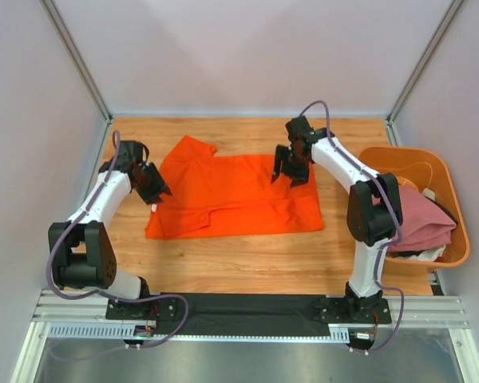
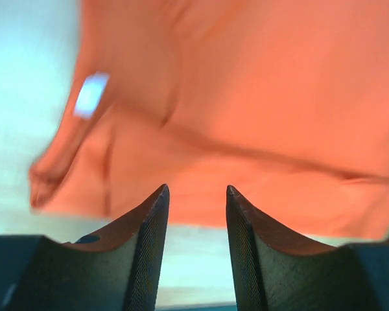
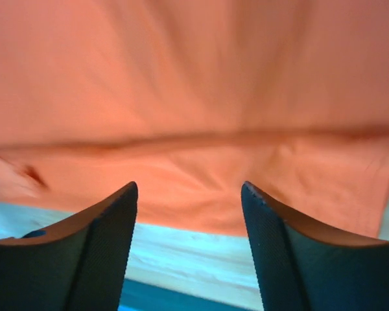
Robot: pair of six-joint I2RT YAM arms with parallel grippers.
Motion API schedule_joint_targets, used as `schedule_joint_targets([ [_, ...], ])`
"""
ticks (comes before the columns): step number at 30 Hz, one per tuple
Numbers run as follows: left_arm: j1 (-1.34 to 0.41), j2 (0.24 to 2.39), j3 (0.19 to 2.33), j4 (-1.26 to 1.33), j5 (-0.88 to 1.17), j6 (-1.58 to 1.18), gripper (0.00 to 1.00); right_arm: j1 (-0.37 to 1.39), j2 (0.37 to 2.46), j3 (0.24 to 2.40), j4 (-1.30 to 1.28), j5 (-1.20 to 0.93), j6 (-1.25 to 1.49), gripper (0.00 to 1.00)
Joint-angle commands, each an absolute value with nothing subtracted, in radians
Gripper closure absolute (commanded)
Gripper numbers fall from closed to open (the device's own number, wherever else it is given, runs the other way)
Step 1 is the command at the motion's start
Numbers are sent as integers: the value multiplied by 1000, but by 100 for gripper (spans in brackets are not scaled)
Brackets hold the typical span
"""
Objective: Fold and stack the t-shirts
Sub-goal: Fold the tshirt
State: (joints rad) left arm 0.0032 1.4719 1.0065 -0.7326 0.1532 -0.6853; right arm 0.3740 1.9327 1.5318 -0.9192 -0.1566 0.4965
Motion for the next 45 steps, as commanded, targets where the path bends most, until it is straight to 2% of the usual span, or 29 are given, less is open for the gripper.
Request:
schedule_joint_targets([
  [1, 9, 1488, 1190, -629, 178, -576, 52, 308, 2012, 1777, -940, -45, 518, 32],
  [7, 8, 1805, 1491, -489, 172, -439, 59, 239, 2277, 2196, -1060, 107, 541, 20],
  [10, 8, 1937, 1617, -491, 86, -358, 59, 222, 2359, 2285, -1065, 147, 529, 20],
  [11, 9, 1983, 1667, -500, 39, -324, 58, 213, 2371, 2290, -1049, 162, 525, 21],
  [19, 24, 2114, 1750, -479, 52, -236, 60, 178, 2391, 2178, -887, 176, 390, 44],
  [22, 38, 2138, 1746, -476, 72, -252, 60, 158, 2395, 2168, -862, 169, 362, 46],
  [28, 40, 2197, 1787, -491, 101, -244, 60, 130, 2419, 2180, -856, 101, 334, 45],
  [32, 38, 2259, 1918, -628, 95, -244, 60, 123, 2428, 2178, -859, 71, 328, 42],
  [38, 41, 2359, 2005, -761, 103, -273, 59, 114, 2451, 2177, -882, 35, 327, 37],
  [45, 44, 2388, 2013, -787, 146, -302, 60, 98, 2467, 2180, -874, 29, 322, 37],
])
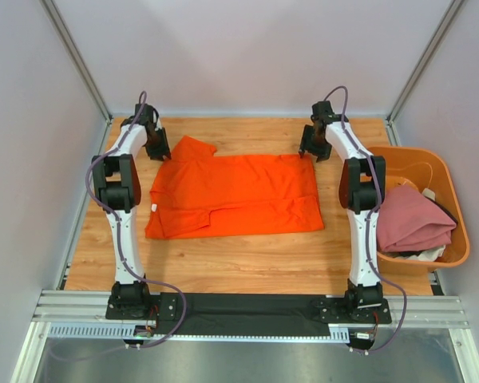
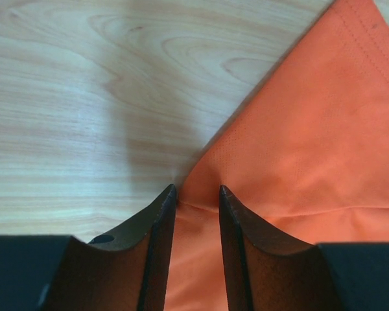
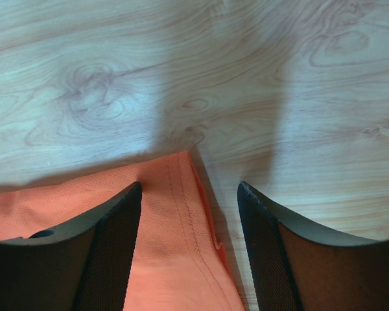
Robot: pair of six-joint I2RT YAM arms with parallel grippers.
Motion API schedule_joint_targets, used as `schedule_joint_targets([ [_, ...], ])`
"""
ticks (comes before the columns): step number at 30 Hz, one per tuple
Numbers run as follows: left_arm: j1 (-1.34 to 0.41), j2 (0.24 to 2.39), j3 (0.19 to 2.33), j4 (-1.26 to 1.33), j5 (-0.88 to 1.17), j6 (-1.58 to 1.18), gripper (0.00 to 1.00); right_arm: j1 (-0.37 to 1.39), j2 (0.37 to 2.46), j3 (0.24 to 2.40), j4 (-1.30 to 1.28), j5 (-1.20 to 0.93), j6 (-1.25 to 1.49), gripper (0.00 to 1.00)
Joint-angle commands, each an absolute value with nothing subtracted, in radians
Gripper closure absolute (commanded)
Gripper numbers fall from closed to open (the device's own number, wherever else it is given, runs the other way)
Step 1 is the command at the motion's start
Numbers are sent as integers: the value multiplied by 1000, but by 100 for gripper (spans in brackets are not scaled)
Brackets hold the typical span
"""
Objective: Fold and stack the t-shirts
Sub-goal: Fold the tshirt
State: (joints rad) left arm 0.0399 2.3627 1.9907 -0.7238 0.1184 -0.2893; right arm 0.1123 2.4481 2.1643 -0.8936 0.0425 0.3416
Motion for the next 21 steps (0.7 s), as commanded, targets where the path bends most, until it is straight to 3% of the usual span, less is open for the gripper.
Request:
schedule_joint_targets([
  [1, 43, 2390, 2011, -787, 149, -305, 59, 95, 2470, 2183, -874, 26, 321, 37],
  [8, 48, 2407, 2016, -790, 186, -321, 65, 91, 2508, 2221, -868, -51, 321, 39],
  [14, 48, 2410, 2017, -793, 206, -336, 74, 89, 2533, 2227, -877, -45, 325, 47],
  [17, 49, 2410, 2022, -793, 213, -336, 78, 91, 2537, 2241, -876, -49, 324, 52],
  [21, 51, 2411, 2028, -793, 218, -339, 80, 91, 2554, 2264, -865, -80, 324, 66],
])
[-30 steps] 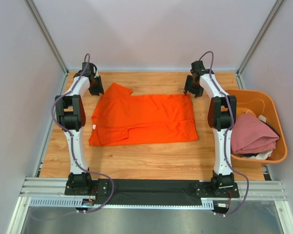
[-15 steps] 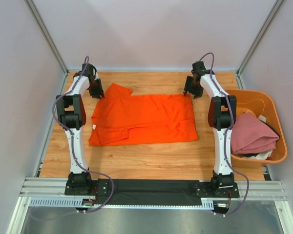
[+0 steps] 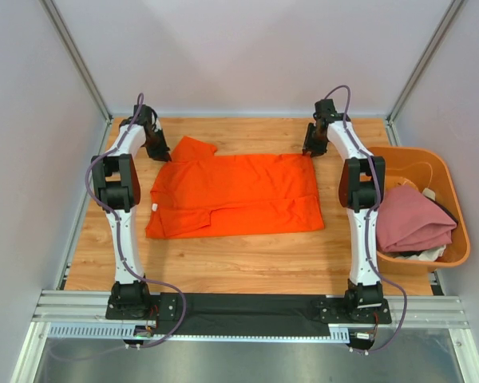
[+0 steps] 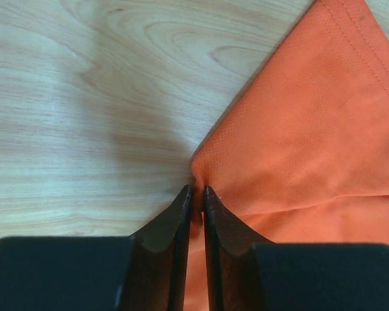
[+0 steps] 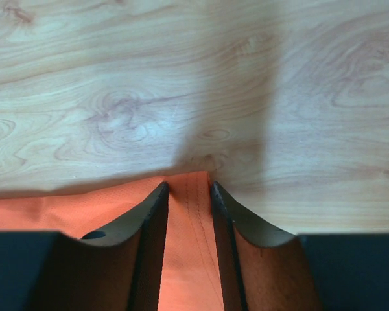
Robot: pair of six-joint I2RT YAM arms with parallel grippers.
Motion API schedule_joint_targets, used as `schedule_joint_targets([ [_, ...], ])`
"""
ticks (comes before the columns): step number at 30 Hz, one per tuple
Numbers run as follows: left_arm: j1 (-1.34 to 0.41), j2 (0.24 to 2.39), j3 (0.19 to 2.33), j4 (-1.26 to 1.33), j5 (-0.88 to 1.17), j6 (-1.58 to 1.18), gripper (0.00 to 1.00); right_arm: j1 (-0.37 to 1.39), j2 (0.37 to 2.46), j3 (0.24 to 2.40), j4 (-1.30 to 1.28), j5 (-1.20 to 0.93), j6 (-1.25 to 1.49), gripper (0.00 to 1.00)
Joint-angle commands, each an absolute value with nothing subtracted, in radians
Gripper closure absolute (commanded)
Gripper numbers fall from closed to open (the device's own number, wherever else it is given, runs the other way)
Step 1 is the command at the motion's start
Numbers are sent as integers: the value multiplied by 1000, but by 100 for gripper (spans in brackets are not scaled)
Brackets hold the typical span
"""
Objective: Fold and stack the t-shirts
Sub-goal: Fold the tshirt
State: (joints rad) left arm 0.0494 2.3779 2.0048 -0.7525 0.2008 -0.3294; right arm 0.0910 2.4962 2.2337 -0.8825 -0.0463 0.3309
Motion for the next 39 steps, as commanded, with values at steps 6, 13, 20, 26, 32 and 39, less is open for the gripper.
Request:
schedule_joint_targets([
  [6, 51, 2416, 2037, -793, 227, -344, 89, 91, 2572, 2290, -881, -117, 322, 65],
  [13, 52, 2419, 2077, -793, 252, -350, 100, 89, 2562, 2296, -871, -103, 314, 88],
  [20, 52, 2309, 2031, -730, 236, -359, 100, 86, 2510, 2313, -874, -98, 330, 100],
  [26, 52, 2227, 1993, -729, 271, -367, 100, 84, 2425, 2266, -893, -110, 334, 100],
  [32, 45, 2111, 1869, -723, 244, -357, 100, 84, 2330, 2191, -917, -110, 330, 100],
  [39, 35, 1971, 1703, -684, 178, -339, 100, 86, 2240, 2109, -948, -114, 331, 100],
])
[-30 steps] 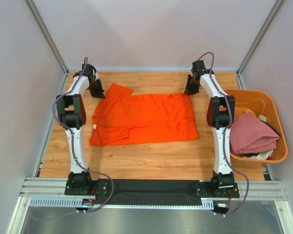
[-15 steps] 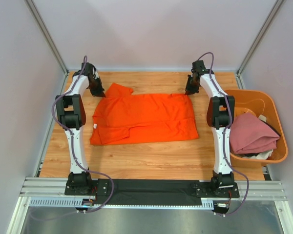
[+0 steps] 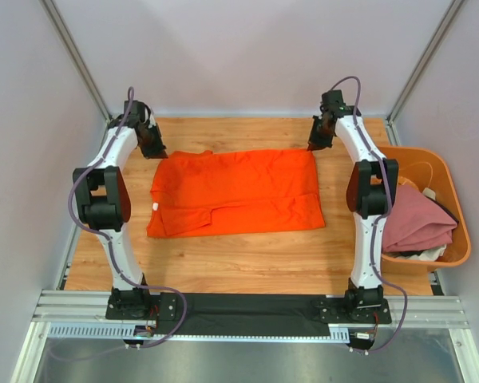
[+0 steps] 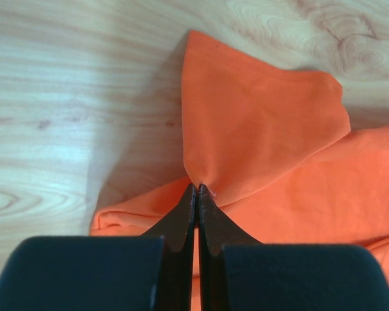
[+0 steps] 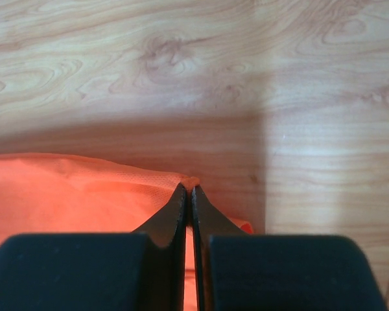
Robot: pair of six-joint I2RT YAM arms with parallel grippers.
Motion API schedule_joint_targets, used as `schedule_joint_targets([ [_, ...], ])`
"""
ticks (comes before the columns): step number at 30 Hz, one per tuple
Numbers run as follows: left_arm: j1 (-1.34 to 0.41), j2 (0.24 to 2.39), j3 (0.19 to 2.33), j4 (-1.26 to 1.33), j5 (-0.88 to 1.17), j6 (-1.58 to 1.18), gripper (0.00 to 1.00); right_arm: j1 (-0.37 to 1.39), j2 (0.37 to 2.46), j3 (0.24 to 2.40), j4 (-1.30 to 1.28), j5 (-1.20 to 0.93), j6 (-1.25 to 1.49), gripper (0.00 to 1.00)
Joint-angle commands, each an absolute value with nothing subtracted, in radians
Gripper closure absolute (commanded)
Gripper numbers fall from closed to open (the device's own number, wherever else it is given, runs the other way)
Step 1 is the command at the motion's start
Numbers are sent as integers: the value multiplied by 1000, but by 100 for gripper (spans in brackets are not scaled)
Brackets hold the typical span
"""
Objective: Fold and stack the t-shirts
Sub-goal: Fold the tshirt
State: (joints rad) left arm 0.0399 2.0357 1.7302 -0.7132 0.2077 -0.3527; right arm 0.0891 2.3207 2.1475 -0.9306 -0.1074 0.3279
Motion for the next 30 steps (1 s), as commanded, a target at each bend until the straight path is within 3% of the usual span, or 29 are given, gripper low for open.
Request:
schedule_joint_targets([
  [1, 34, 1959, 1698, -689, 176, -341, 100, 84, 2220, 2094, -950, -106, 336, 100],
  [17, 28, 1795, 1482, -703, 54, -341, 100, 84, 2022, 1734, -936, -20, 354, 100],
  [30, 26, 1801, 1390, -719, 5, -364, 100, 84, 2065, 1700, -920, -29, 356, 100],
])
